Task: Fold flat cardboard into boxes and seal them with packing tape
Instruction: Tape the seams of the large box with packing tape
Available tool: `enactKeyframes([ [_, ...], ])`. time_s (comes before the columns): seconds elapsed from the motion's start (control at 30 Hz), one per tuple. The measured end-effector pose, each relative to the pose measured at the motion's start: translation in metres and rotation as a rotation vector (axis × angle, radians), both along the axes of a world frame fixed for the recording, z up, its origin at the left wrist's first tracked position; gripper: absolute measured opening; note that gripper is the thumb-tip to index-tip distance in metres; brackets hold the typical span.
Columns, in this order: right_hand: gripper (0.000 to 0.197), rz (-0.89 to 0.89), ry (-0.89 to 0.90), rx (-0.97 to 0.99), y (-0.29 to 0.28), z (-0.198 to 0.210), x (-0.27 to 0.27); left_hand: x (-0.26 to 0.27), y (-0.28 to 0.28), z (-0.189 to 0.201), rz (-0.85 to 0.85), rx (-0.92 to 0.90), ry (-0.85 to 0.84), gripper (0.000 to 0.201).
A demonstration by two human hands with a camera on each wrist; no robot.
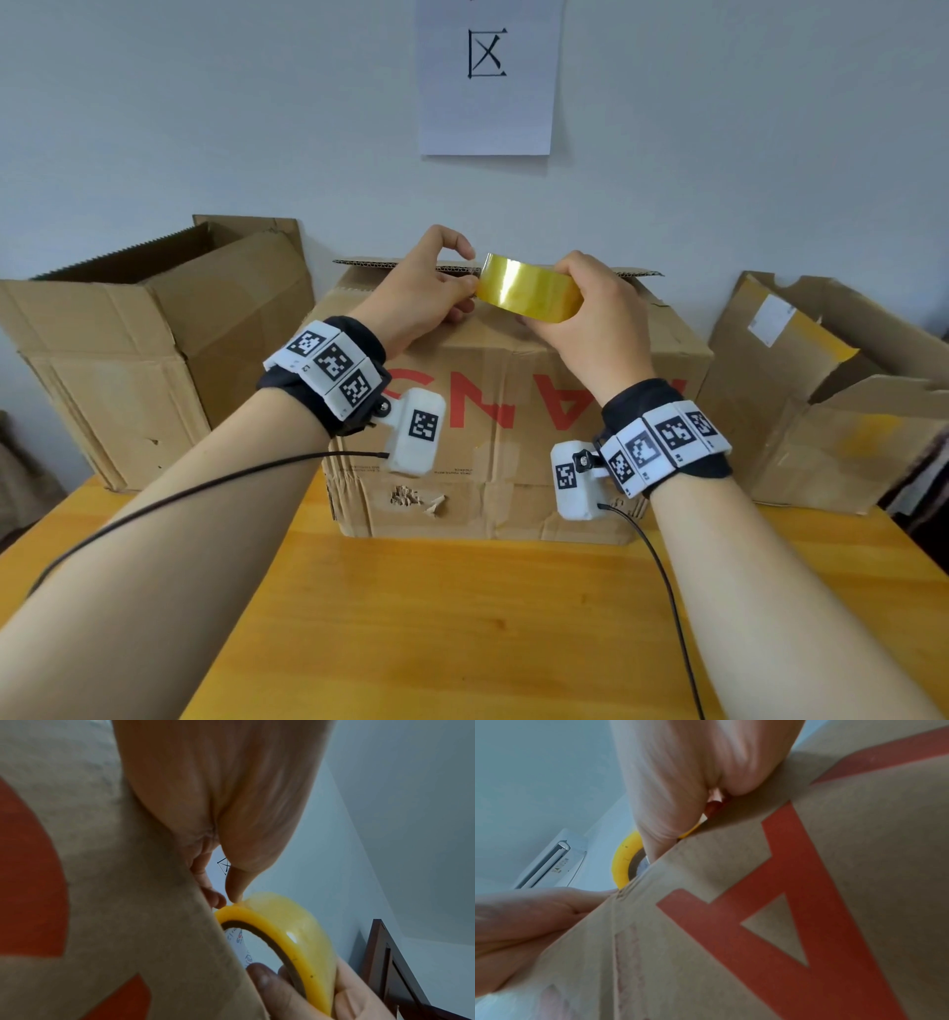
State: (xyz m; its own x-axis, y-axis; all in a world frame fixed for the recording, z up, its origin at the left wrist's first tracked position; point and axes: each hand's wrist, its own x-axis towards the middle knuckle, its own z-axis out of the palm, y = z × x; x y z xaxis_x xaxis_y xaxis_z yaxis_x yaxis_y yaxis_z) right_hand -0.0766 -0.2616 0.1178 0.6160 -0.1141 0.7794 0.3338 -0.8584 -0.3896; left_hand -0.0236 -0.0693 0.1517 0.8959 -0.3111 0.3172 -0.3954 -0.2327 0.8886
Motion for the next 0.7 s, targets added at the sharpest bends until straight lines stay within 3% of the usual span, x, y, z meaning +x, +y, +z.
enactKeyframes([
  [0.7, 0.030, 0.003, 0.018, -0.016, 0.0005, 0.0010, -0.0011, 0.0058, 0.0002, 0.0012, -0.038, -0.015, 0.058, 0.020],
])
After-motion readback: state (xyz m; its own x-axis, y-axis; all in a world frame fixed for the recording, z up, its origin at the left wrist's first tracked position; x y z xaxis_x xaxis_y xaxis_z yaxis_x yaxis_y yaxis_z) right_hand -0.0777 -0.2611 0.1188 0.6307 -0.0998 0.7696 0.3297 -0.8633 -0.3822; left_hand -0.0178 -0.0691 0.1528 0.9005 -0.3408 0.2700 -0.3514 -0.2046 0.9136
